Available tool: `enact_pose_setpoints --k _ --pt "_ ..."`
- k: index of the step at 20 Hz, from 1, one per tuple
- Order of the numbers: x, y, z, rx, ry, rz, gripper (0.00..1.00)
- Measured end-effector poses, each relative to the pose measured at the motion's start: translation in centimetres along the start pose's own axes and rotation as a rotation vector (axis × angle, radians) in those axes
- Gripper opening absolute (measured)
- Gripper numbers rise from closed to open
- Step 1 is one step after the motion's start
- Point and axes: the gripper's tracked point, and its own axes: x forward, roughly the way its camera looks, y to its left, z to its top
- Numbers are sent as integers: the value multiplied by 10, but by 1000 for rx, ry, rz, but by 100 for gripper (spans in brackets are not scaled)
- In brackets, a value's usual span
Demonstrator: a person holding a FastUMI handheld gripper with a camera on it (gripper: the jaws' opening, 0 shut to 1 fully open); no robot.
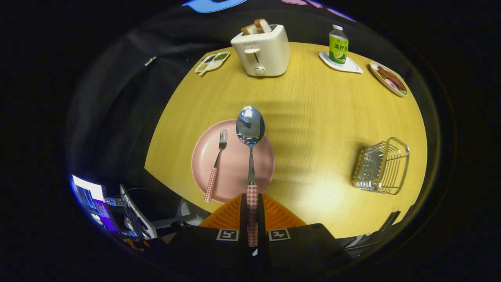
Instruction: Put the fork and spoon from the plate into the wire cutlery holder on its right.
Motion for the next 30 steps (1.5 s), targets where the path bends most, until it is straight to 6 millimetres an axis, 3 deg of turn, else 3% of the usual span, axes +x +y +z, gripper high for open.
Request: enact_pose_setpoints --k 5,8,11,16,24,30 --pt "-61 -80 12 -26 -9 -74 13" --pt "-84 -123 4 -8 42 -98 13" --pt "-100 -157 -11 8 128 -113 13" --pt "-107 -211 -39 1 336 -176 13" --pt "-92 -225 -45 -39 703 -210 13" --pt "-64 -226 -34 -9 798 -225 13"
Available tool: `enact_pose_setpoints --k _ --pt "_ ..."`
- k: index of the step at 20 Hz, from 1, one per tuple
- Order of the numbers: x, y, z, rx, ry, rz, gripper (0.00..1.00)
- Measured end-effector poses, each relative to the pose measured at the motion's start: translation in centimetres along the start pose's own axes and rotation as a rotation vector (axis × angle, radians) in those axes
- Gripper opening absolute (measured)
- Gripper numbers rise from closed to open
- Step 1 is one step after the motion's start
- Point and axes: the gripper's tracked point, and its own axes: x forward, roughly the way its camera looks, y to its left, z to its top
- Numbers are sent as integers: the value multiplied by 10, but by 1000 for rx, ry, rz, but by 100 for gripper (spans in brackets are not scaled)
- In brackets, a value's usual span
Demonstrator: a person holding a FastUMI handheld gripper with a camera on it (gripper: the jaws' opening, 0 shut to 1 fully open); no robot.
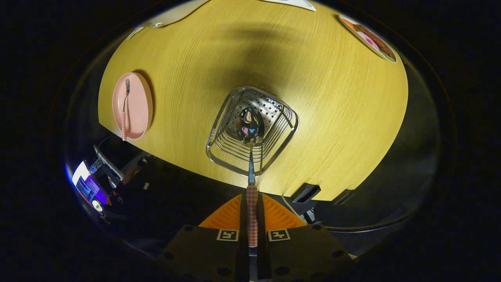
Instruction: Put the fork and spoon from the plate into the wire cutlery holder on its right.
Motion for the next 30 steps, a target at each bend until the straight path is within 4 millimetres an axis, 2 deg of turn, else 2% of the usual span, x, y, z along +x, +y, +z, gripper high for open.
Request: enact_pose_setpoints --k 4,8,11,13,14,18,20,23,26,30 --pt "10 -3 16 64 18 15 13" --pt "13 -3 14 80 7 47 14" --pt "7 -5 16 76 -40 65 16" --pt "1 -5 19 74 -99 80 25" --pt "-5 -5 20 79 -136 94 33" --pt "-34 -3 12 86 -272 130 34" --pt "-55 11 8 93 -358 168 34" --pt "-82 43 7 70 -464 233 33" --pt "-95 99 10 27 -529 318 33" --pt "-89 178 19 -53 -538 389 33"
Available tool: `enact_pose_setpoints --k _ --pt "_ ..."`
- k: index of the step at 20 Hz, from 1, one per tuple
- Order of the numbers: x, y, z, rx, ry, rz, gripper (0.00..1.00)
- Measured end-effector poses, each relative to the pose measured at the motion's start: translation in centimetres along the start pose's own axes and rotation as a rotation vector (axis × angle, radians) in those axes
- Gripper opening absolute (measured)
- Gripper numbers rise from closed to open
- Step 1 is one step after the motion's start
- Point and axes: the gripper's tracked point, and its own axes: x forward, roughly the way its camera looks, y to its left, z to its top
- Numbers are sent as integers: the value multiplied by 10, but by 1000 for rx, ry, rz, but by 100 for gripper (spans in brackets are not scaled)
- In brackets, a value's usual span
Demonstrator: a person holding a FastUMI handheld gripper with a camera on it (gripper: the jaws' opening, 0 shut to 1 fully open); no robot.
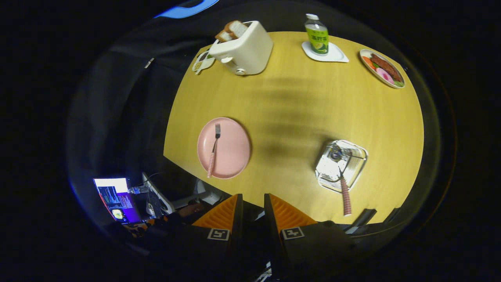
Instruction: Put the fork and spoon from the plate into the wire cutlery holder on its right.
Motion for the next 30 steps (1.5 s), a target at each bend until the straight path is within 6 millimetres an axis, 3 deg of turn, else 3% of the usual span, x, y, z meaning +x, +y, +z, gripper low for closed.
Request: enact_pose_setpoints --k 6,11,20,27,28,30 --pt "84 83 -2 -70 73 73 34" --pt "149 123 10 -43 93 85 33" --pt "235 109 4 -5 124 -56 33" --pt "266 104 -9 0 154 -95 34" --pt "265 106 -6 5 160 -90 16" --pt "260 104 -7 -25 164 -86 12"
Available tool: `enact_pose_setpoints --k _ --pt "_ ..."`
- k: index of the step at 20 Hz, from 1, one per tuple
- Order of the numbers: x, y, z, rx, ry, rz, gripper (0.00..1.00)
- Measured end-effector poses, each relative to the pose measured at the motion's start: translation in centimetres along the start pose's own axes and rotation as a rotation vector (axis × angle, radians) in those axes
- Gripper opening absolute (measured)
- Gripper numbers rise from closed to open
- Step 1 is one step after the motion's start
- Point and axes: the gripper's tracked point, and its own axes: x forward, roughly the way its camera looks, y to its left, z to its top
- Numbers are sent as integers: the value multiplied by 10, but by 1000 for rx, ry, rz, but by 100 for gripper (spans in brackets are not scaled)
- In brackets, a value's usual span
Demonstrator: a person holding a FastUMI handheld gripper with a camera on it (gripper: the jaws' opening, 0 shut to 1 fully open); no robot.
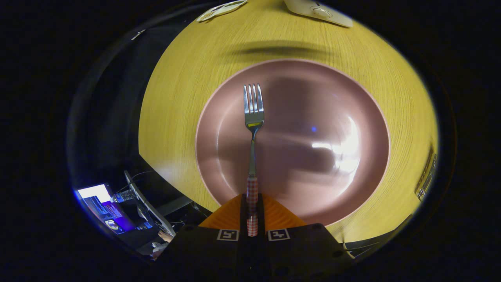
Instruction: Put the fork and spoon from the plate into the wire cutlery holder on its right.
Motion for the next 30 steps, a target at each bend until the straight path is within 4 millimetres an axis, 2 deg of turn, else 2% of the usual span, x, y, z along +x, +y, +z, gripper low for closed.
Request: enact_pose_setpoints --k 2,5,10,13,17,22,24,27,30 --pt "-8 -2 4 18 -17 21 12" --pt "-28 2 1 30 -37 81 12" --pt "-84 -9 -7 14 -83 167 12" --pt "-122 -28 -17 8 -118 184 12" --pt "-175 -72 -37 26 -147 174 12" --pt "-230 -145 -63 63 -135 116 12" --pt "-248 -176 -72 86 -110 84 12" --pt "-270 -224 -97 95 4 8 12" --pt "-281 -256 -109 110 152 -40 12"
